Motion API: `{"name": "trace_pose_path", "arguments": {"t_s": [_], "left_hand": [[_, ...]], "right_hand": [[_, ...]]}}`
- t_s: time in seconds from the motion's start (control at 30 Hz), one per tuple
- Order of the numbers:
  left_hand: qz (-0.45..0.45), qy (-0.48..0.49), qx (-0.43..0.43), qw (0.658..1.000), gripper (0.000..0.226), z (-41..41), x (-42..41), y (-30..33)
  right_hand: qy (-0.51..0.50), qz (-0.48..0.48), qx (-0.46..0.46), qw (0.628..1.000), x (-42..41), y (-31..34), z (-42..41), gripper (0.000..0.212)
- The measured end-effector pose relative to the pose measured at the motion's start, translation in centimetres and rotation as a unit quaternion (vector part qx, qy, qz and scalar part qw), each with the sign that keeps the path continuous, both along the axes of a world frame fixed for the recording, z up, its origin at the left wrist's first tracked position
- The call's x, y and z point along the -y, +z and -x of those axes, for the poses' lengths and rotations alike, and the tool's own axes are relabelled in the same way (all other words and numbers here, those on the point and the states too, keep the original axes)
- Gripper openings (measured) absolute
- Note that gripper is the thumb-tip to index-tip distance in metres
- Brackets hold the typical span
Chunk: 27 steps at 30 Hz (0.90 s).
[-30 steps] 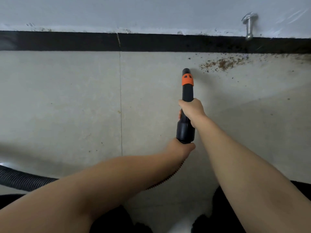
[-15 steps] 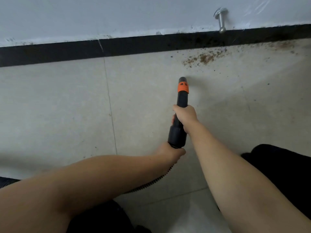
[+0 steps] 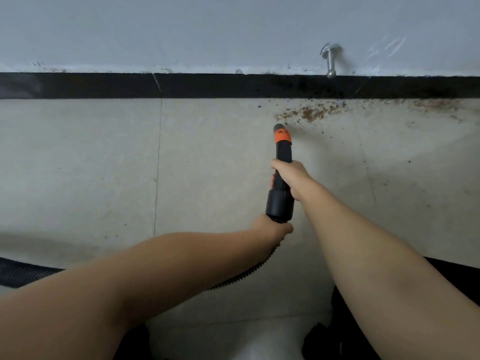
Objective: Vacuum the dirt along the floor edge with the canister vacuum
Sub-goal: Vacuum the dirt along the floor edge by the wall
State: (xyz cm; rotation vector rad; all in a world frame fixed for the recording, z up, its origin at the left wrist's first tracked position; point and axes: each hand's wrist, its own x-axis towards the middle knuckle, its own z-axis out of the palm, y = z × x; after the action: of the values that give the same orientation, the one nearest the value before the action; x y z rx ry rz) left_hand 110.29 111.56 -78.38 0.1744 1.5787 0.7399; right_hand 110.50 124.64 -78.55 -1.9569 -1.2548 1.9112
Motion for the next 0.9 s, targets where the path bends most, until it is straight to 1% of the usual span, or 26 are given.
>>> {"name": "trace_pose_path", "arguments": {"t_s": [0.2,0.37,0.5,0.6,0.73,0.8,0.9], "left_hand": [[0.015,0.002,-0.024,1.000,0.027,-3.2,-2.8,-0.2],[0.024,-0.028,-0.038,0.999,0.020,-6.9,-5.7,0.9],[0.037,-0.033,-0.048,0.998,0.021,-9.1,-7.1,1.4],[0.050,-0.013,-0.064,0.997,0.020,-8.8,-7.4,1.0],[0.046,0.050,-0.065,0.996,0.018,-8.2,-7.1,0.4],[0.036,0.065,-0.061,0.995,0.015,-8.0,-7.0,0.2],[0.034,0.068,-0.058,0.995,0.014,-7.4,-6.4,-0.6]], "right_hand": [[0.002,-0.001,0.000,1.000,-2.7,-0.2,-3.0,0.012],[-0.034,0.002,0.015,0.999,-5.8,-0.4,-7.5,0.013],[-0.043,0.001,0.023,0.999,-7.0,-0.8,-9.3,0.012],[-0.009,0.001,0.002,1.000,-7.2,-0.8,-8.2,0.011],[0.080,0.013,-0.017,0.997,-6.7,-0.6,-6.0,0.012],[0.117,0.020,-0.020,0.993,-6.7,-0.4,-5.1,0.011],[0.128,0.024,-0.024,0.991,-6.5,-0.3,-4.6,0.010]]}}
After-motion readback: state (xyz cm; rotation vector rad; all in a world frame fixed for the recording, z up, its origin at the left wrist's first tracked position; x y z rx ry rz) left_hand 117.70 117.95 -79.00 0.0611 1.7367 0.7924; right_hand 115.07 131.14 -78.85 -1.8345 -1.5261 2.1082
